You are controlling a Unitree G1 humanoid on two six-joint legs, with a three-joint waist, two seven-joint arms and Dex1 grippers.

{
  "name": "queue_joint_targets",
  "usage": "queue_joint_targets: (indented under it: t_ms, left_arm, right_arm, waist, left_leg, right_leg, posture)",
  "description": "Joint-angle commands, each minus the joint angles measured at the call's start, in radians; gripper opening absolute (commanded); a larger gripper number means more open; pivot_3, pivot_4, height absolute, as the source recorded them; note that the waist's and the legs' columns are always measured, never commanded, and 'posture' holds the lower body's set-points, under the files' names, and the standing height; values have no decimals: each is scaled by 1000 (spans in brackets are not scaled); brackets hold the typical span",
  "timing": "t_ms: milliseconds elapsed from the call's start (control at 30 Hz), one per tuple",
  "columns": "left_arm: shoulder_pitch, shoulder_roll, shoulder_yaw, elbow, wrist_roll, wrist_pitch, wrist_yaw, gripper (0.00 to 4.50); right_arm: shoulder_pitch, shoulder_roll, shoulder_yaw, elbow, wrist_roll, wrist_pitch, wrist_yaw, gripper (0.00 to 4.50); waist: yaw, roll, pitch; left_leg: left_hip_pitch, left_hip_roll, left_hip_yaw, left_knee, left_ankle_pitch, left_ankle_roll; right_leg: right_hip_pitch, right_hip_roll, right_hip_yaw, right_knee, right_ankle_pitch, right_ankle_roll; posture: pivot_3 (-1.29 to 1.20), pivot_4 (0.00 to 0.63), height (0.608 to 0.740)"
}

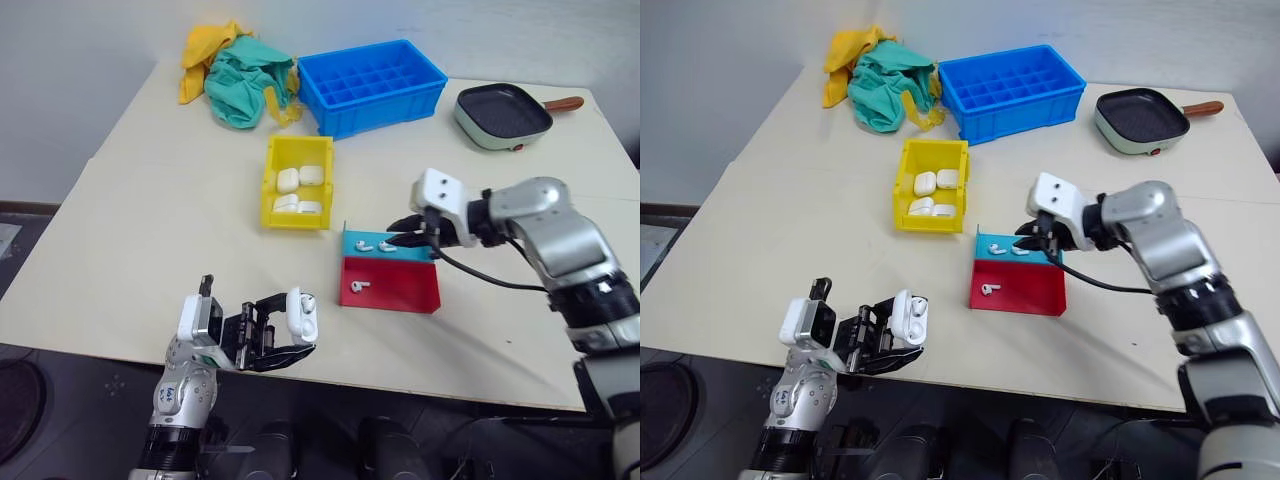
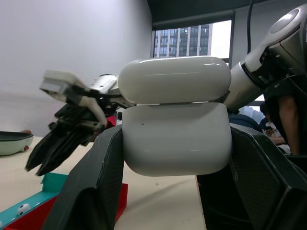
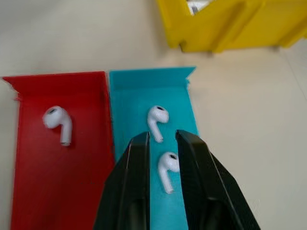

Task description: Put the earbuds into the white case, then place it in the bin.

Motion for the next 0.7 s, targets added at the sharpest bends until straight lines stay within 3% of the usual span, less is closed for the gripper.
queue_joint_targets:
  t_ms: [33,700]
  left_arm:
    - [12,-1,-1,-46,-13,2,8,2788]
    - [60,-7,-42,-136,3,6,90,2788]
  right_arm:
    - [-62,14,39,88,-87,-59,29,1033]
    - [-160,143,87,347,-274,-228,124,1033]
  waist:
    - [1,0,0]
    - [-11,0,0]
  left_leg:
    - [0,0,0,0,0,0]
    - [0,0,1,1,0,0]
  right_leg:
    - [0,0,0,0,0,0]
    - [-1,0,0,2,0,0]
  posture:
    - [0,150,740]
    - [0,150,740]
